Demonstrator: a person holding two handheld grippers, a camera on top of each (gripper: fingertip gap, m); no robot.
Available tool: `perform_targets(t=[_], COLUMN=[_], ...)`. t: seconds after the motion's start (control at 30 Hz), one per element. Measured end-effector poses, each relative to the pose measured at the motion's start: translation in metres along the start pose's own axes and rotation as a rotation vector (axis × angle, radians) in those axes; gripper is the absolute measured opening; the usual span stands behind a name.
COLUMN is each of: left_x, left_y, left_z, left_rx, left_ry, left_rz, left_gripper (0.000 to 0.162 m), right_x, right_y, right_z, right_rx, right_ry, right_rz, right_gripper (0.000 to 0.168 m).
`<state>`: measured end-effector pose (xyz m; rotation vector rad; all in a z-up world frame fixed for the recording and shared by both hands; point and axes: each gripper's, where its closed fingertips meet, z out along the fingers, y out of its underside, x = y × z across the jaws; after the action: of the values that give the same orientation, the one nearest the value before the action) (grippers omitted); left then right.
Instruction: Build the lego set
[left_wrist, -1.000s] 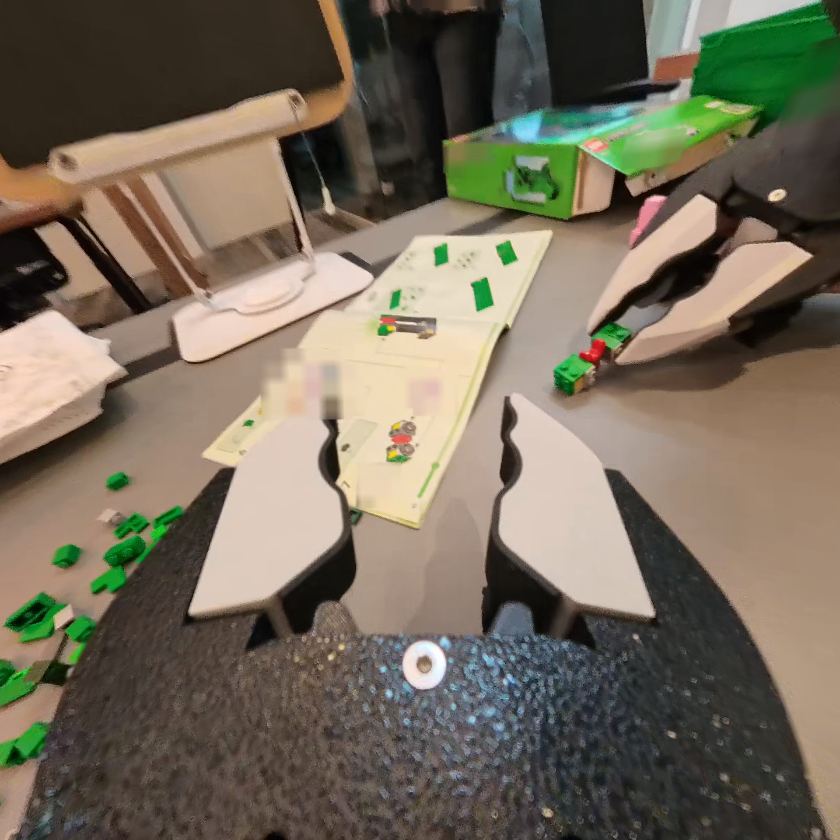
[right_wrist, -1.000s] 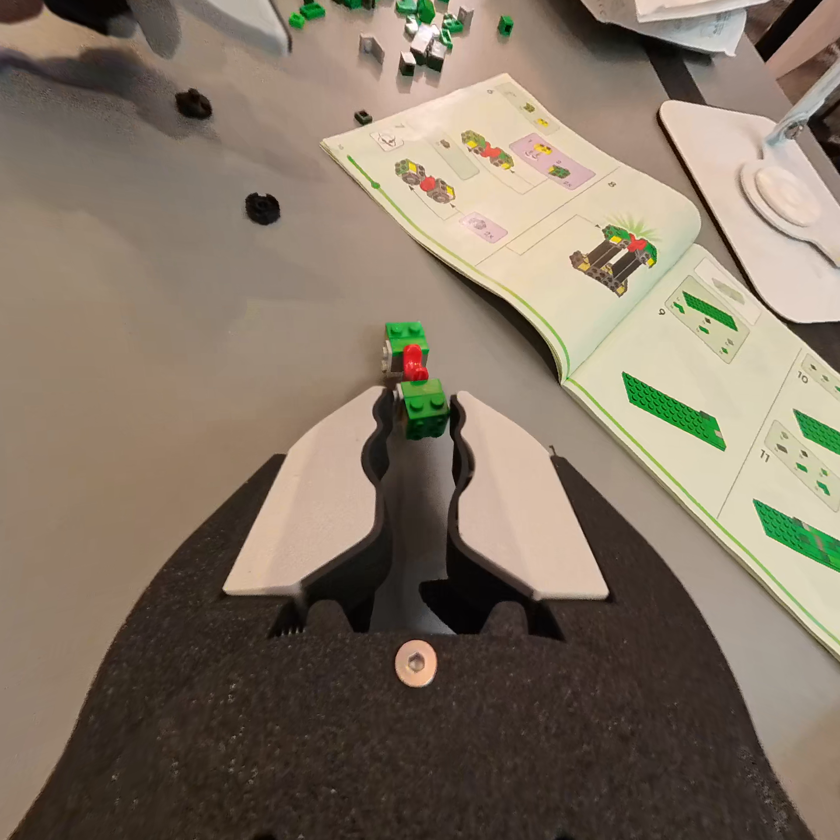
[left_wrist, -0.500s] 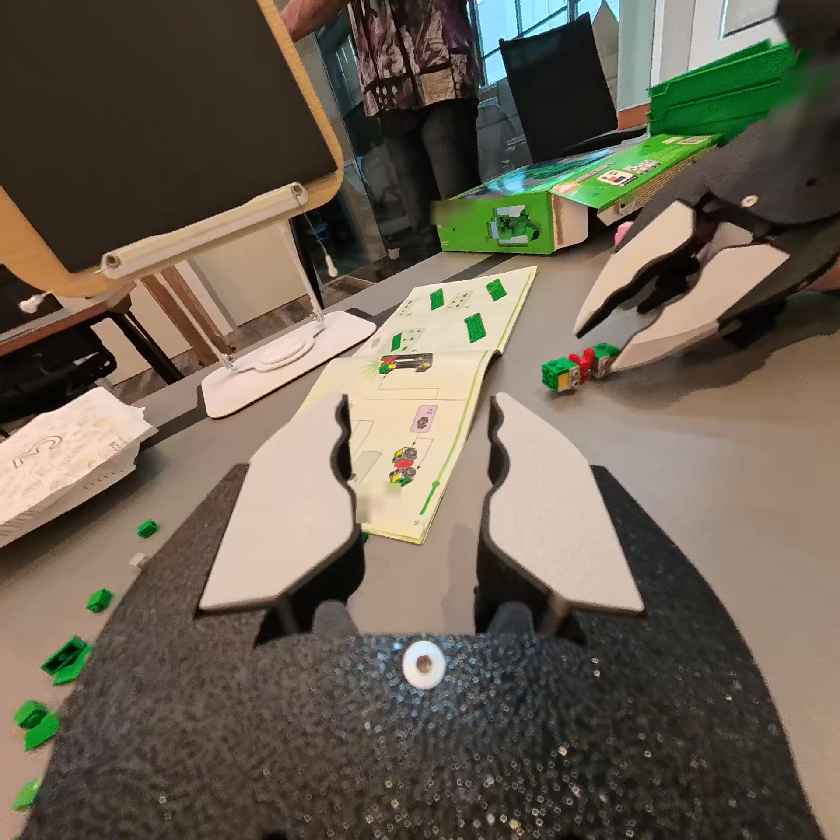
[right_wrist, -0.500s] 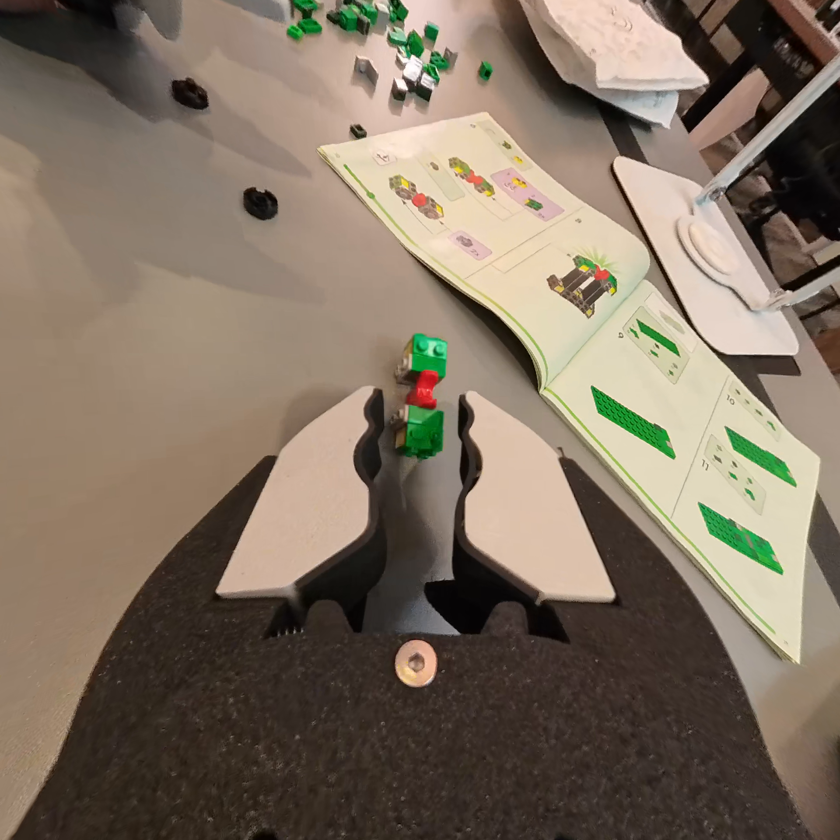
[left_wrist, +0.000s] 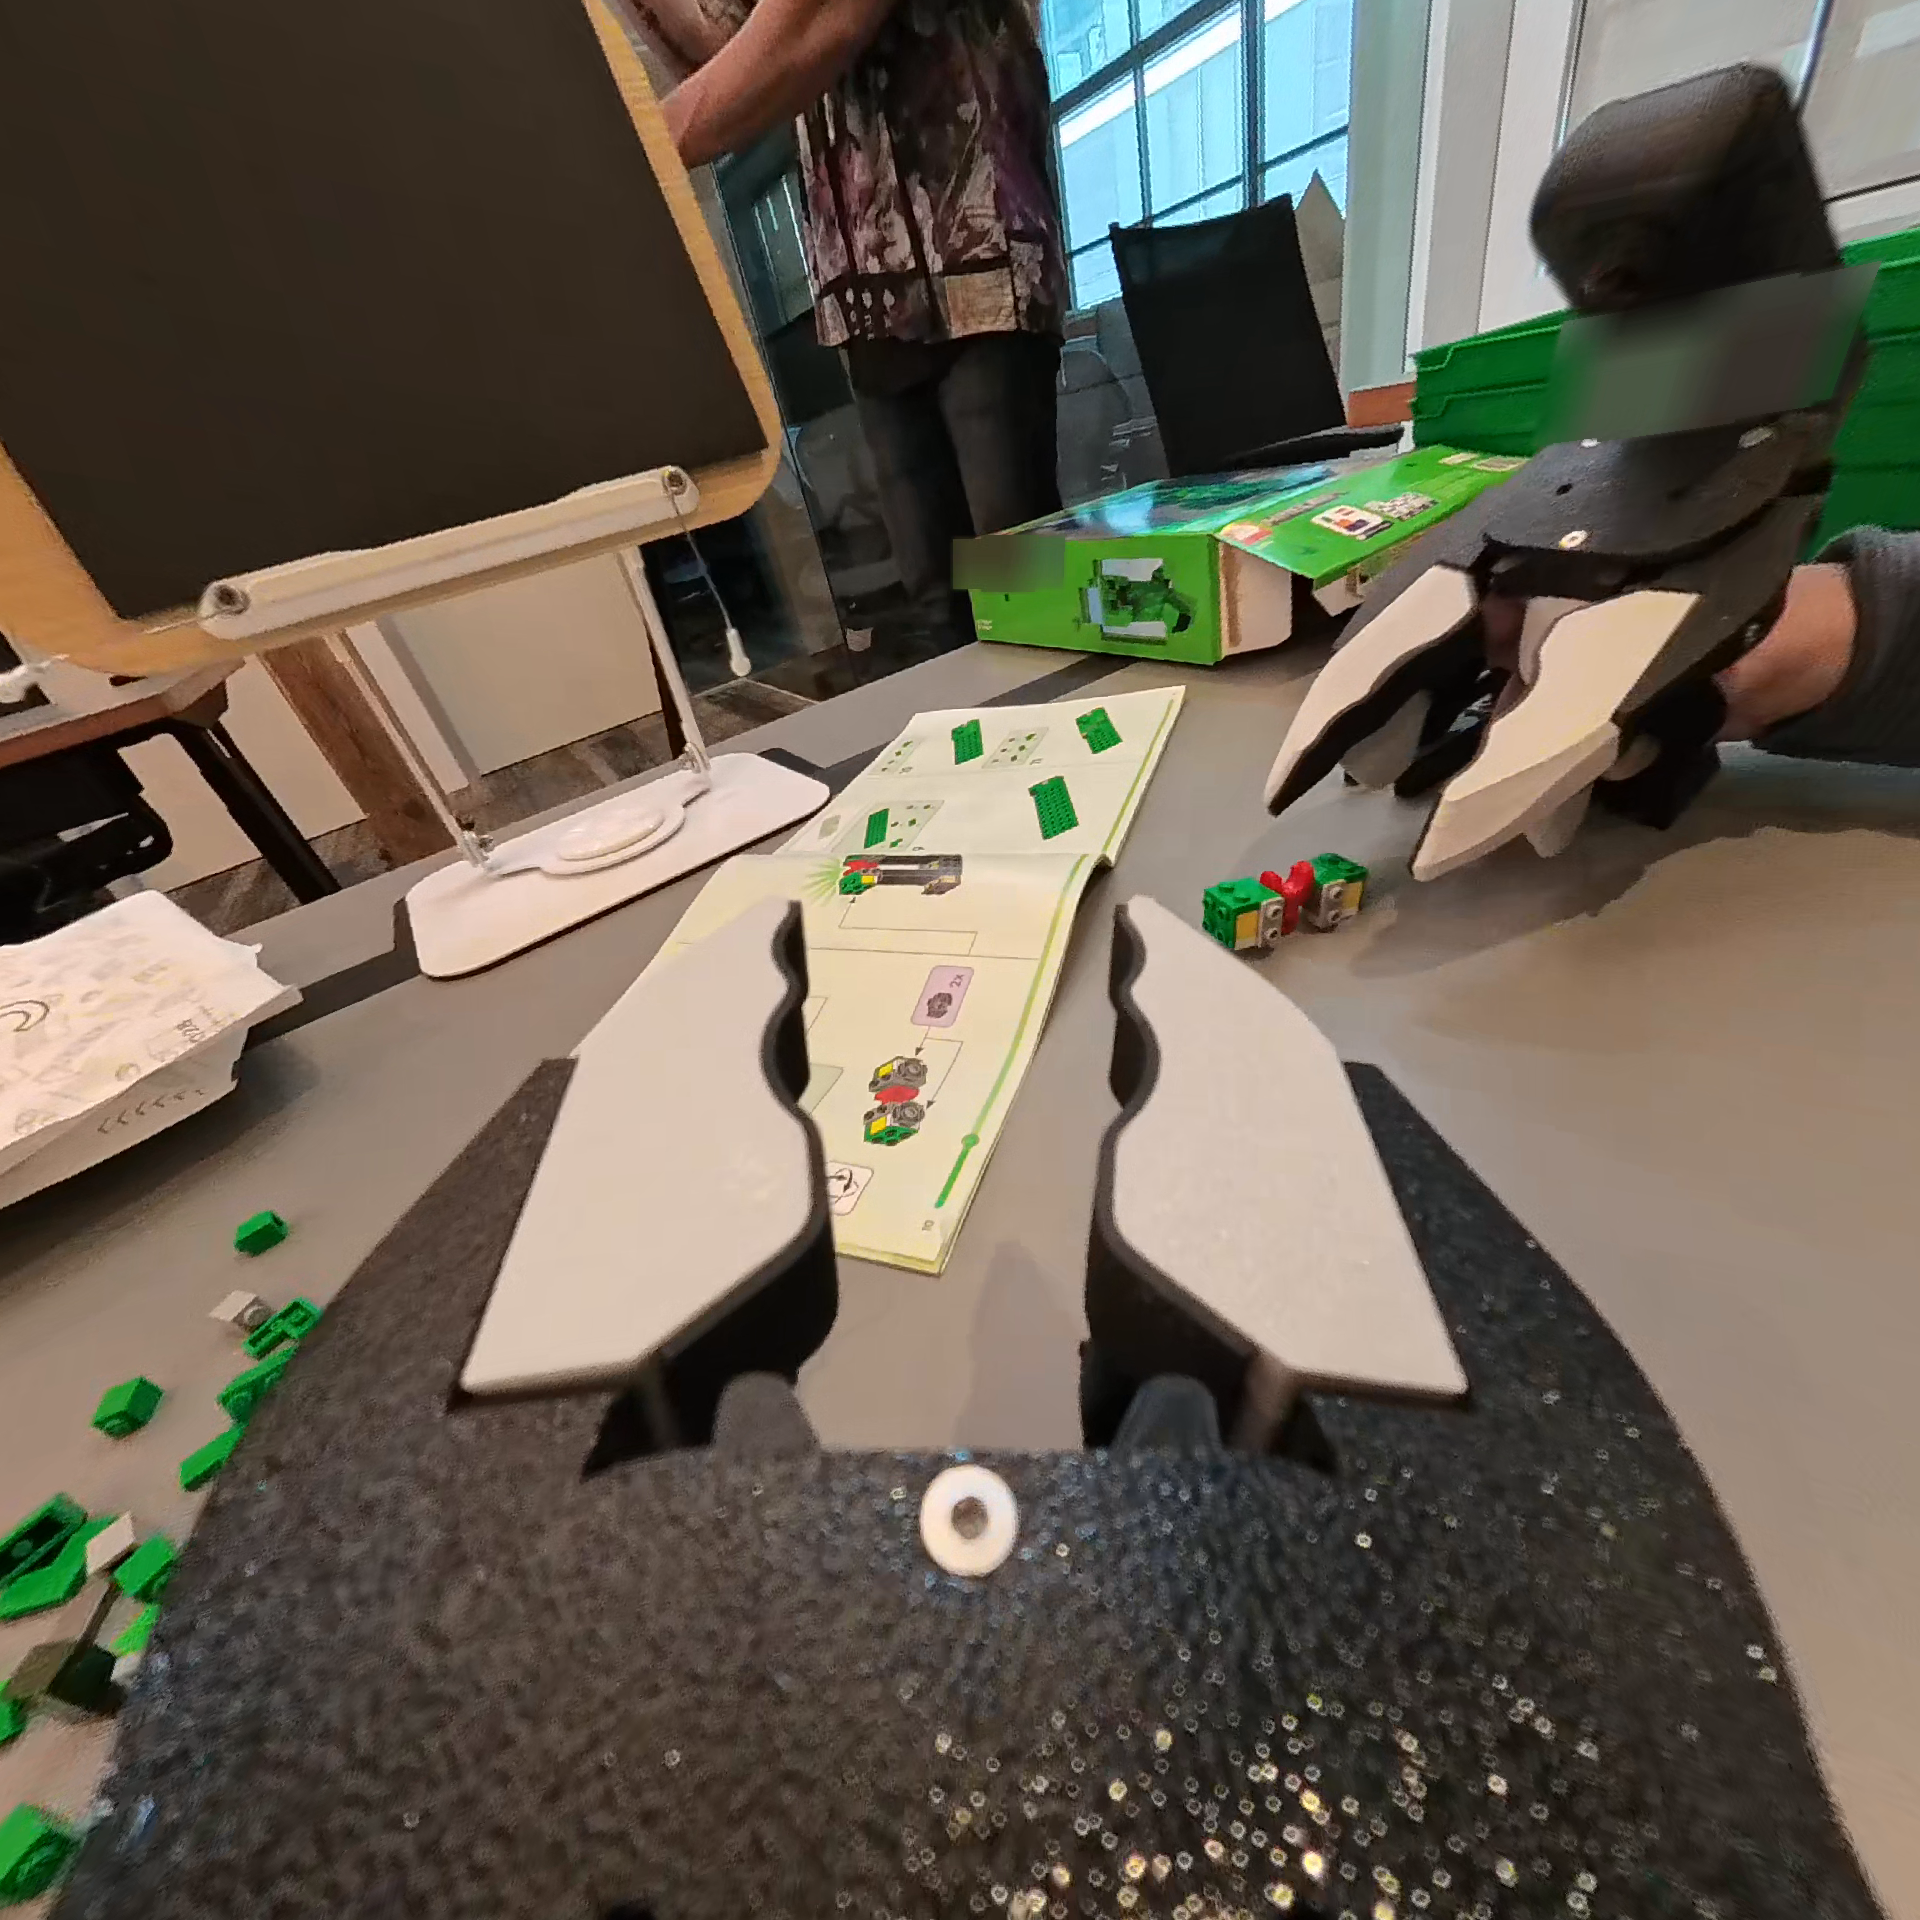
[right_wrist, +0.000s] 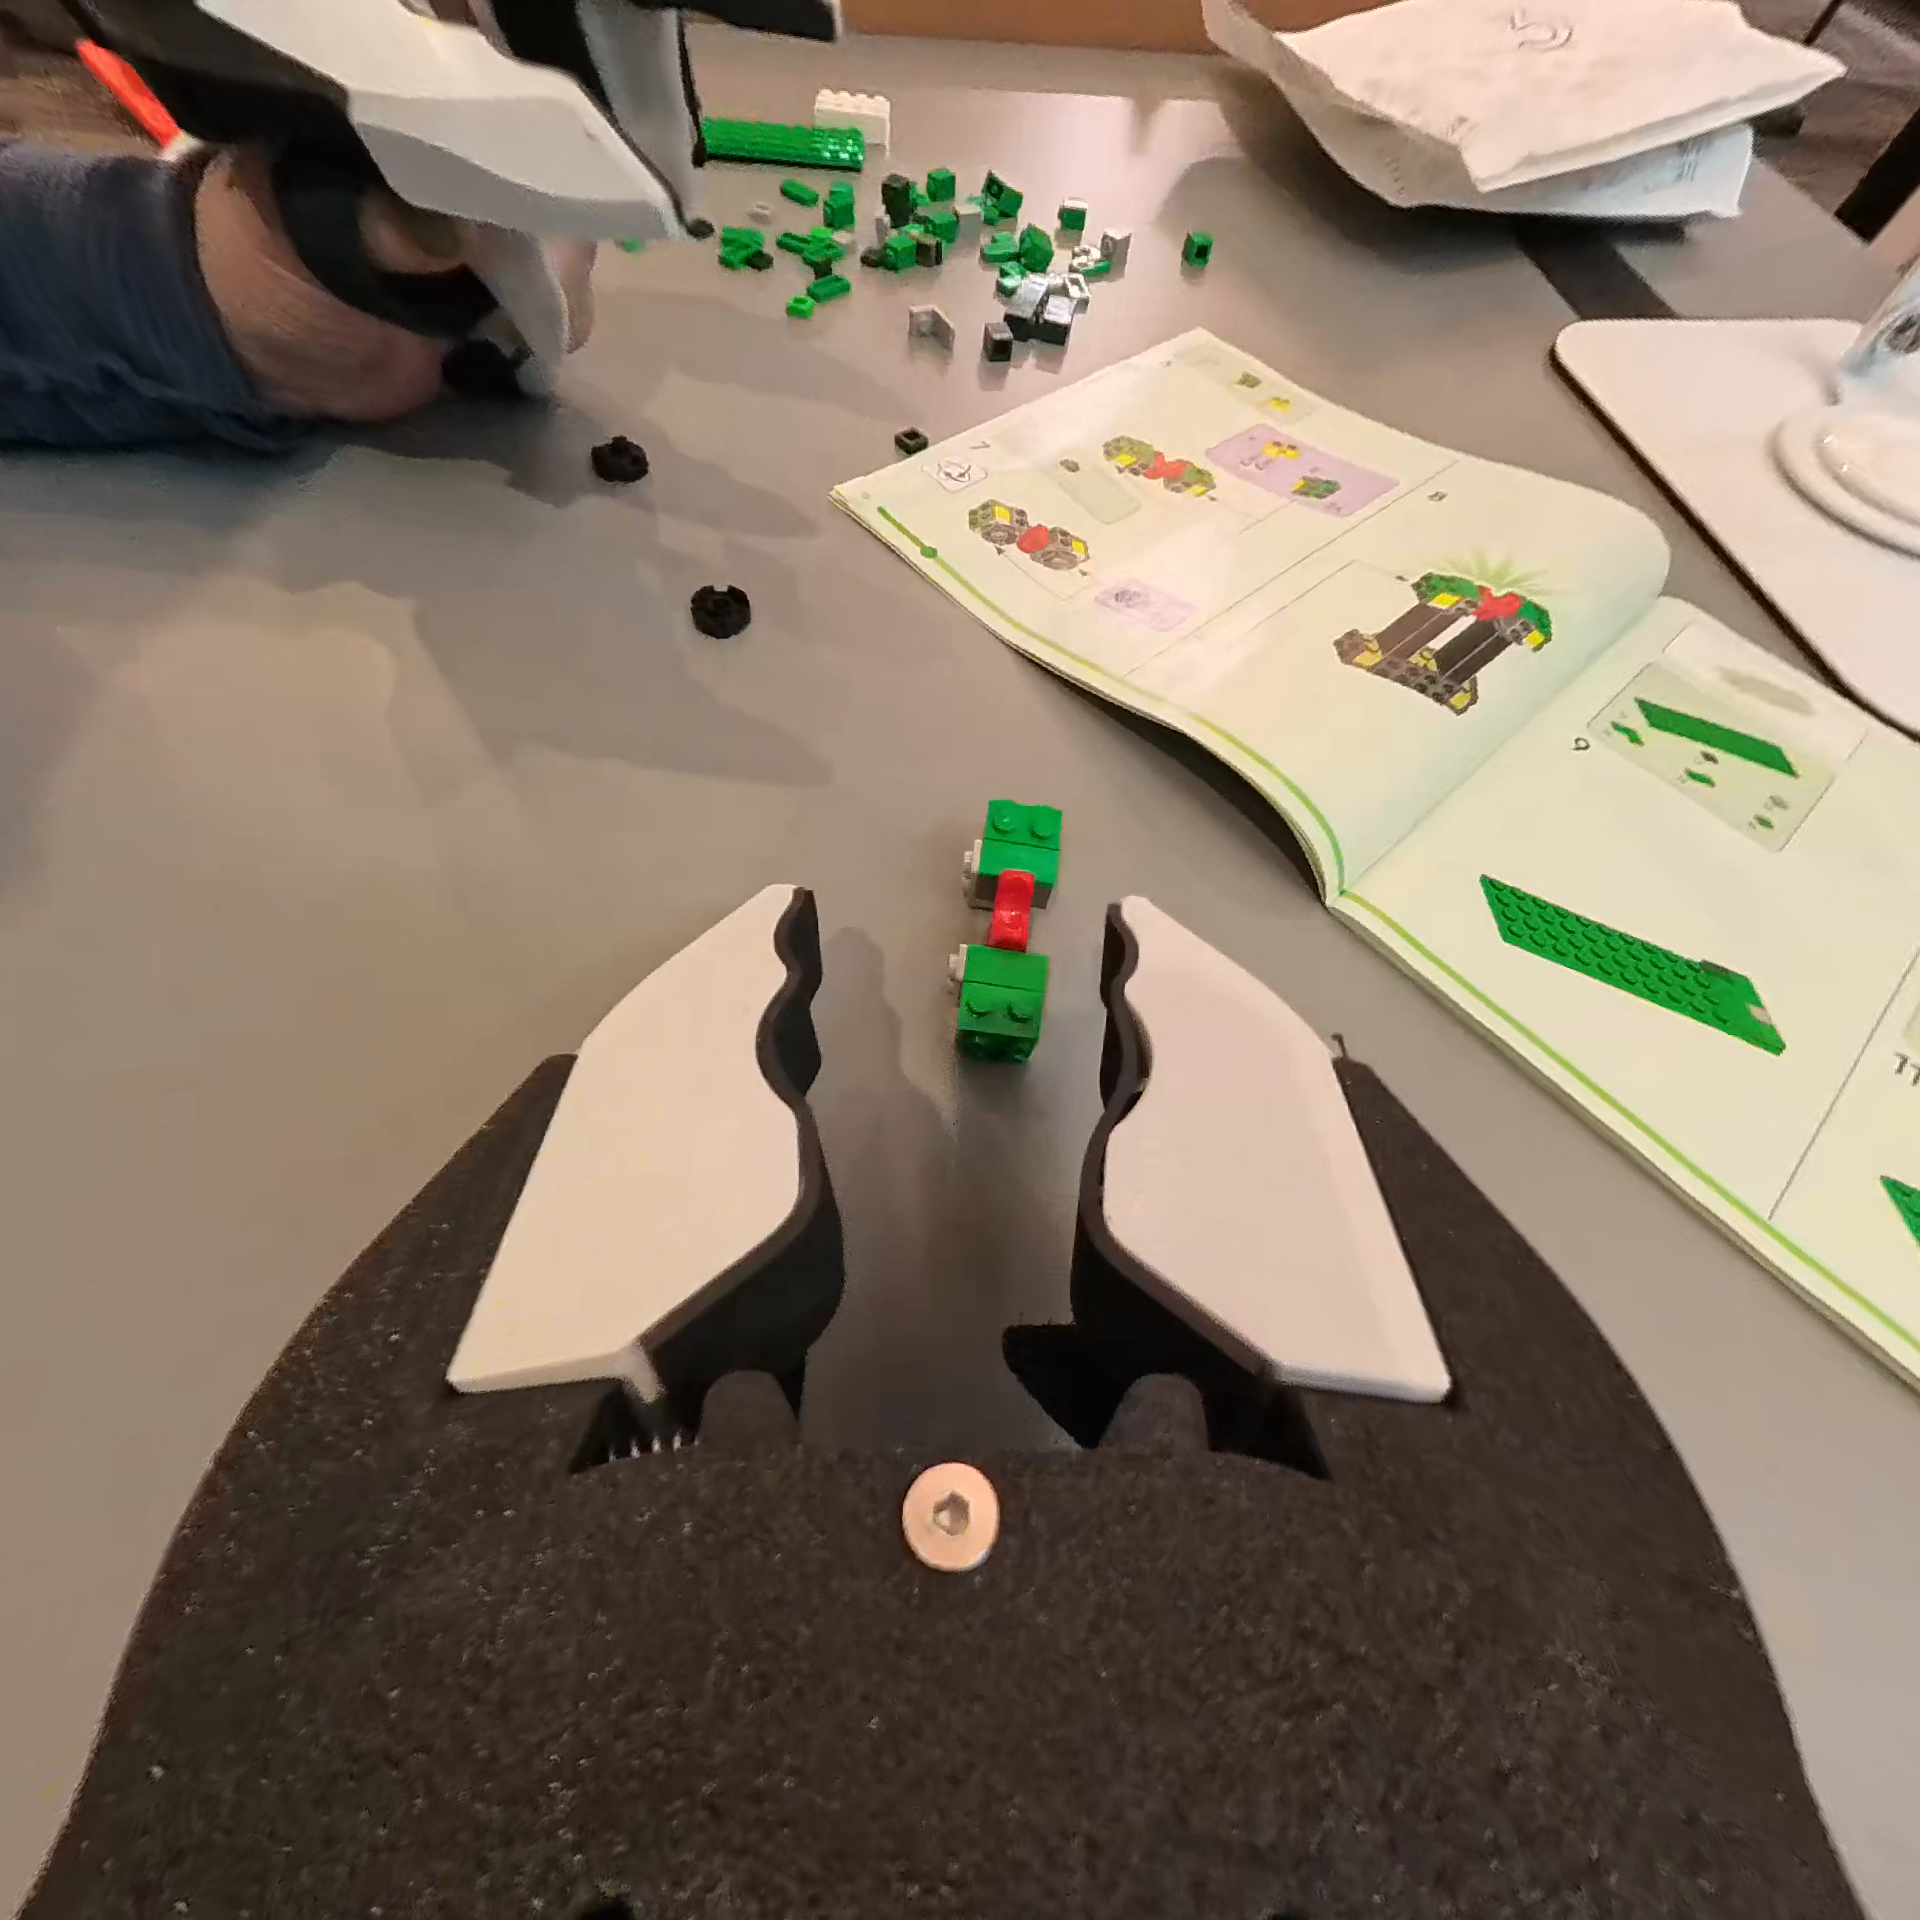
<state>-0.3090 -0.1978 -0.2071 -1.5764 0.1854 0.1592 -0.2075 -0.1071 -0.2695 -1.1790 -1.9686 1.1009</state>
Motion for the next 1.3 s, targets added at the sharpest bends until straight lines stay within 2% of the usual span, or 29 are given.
perform_targets(t=[0.13, 0.5, 0.7, 0.87, 0.97, 1.3], left_x=[-0.002, 0.006, 0.014, 0.009, 0.006, 0.008], left_y=[0.0, 0.005, -0.001, -0.004, -0.005, -0.003], left_z=[-0.001, 0.003, 0.002, 0.0, -0.001, 0.001], left_rx=[0.004, -0.037, 0.007, 0.033, 0.041, 0.027], left_ry=[0.002, 0.025, 0.093, 0.09, 0.084, 0.09], left_rz=[-0.022, 0.025, 0.009, -0.037, -0.056, -0.049], left_gripper=[0.055, 0.051, 0.053, 0.054, 0.053, 0.052], right_x=[0.005, -0.007, -0.038, -0.025, -0.016, -0.013], right_y=[0.001, 0.004, -0.007, -0.011, -0.004, 0.002], right_z=[0.001, 0.002, 0.001, -0.005, -0.006, 0.006], right_rx=[-0.01, -0.038, 0.006, 0.056, 0.024, -0.051], right_ry=[0.016, -0.075, -0.198, -0.115, -0.094, -0.121], right_rz=[0.042, 0.116, 0.152, 0.16, 0.192, 0.199], right_gripper=[0.062, 0.056, 0.055, 0.057, 0.058, 0.065])
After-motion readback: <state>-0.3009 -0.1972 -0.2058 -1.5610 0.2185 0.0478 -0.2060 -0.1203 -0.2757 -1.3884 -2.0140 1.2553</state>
